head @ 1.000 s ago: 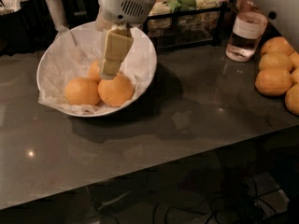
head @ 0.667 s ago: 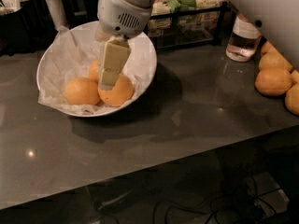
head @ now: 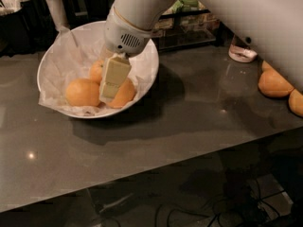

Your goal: Pick orange from white bowl

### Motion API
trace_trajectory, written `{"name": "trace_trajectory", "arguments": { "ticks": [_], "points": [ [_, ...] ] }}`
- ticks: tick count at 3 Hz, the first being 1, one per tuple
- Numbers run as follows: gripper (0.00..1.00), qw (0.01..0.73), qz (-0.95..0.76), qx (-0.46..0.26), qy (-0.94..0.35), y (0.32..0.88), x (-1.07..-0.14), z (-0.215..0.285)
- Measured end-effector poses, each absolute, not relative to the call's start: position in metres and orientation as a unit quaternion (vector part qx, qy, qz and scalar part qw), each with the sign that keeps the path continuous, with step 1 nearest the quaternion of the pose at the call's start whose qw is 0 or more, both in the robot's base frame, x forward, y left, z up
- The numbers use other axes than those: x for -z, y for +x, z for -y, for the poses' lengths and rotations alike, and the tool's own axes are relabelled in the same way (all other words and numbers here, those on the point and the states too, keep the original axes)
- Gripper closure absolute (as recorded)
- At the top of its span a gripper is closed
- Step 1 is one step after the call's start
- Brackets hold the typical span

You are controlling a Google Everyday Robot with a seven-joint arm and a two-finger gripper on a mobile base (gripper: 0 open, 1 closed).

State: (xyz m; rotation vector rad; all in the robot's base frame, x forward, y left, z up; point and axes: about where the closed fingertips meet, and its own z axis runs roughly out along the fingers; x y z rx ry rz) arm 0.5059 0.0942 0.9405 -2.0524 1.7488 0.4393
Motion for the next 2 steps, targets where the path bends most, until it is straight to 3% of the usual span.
{"name": "trace_trajectory", "arguments": {
  "ticks": [2],
  "points": [
    [0.25, 0.219, -0.688, -0.148, -0.675, 0.525, -0.925, -0.066]
  ]
}}
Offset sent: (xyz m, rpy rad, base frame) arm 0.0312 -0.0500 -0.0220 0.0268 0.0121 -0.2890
